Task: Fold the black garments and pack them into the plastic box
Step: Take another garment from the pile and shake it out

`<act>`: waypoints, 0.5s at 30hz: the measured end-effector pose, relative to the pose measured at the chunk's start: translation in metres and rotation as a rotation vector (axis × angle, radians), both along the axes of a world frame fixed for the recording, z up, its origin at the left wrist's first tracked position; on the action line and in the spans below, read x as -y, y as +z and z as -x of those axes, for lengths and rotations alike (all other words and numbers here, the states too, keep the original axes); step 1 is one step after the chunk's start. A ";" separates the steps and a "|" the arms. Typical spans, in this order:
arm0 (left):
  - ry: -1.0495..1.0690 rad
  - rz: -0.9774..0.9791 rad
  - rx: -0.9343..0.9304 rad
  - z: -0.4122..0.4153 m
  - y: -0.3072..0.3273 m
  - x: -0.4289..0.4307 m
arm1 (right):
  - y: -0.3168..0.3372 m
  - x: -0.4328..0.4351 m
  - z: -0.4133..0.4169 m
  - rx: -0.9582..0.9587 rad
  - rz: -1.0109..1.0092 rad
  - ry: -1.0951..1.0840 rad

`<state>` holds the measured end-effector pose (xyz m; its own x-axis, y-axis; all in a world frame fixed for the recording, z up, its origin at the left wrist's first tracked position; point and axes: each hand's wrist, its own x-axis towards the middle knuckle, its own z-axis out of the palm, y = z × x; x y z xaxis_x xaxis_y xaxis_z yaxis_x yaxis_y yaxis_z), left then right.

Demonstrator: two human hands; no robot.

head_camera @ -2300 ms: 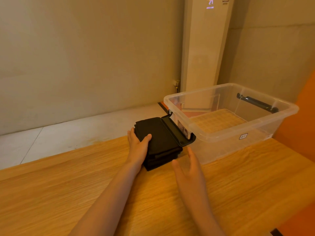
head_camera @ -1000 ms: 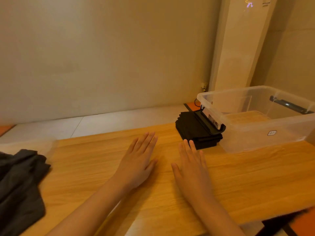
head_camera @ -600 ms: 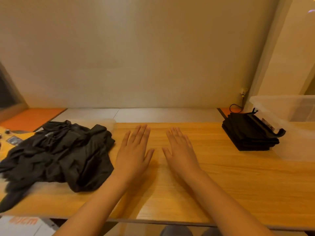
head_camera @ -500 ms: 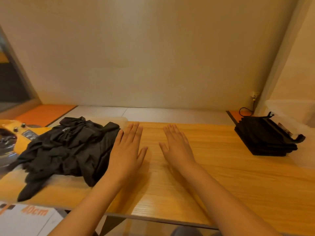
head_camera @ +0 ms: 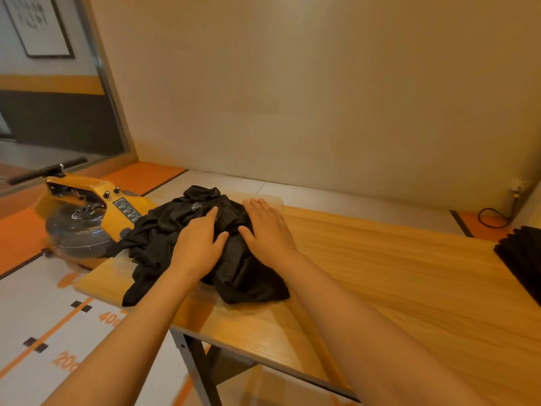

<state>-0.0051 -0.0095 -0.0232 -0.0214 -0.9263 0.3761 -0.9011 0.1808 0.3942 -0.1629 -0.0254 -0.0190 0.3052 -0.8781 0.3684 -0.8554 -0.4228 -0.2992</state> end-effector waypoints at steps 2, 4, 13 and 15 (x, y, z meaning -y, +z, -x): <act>0.028 0.011 0.038 -0.004 -0.001 0.007 | -0.003 0.006 -0.007 -0.070 0.025 0.040; 0.008 0.043 0.076 -0.006 -0.001 0.012 | -0.006 0.010 -0.012 -0.110 0.061 0.094; -0.283 0.151 -0.279 0.001 0.059 0.010 | 0.050 0.008 -0.005 0.284 0.072 0.145; -0.319 0.157 -0.326 0.013 0.081 0.011 | 0.072 0.006 0.003 0.377 0.068 0.156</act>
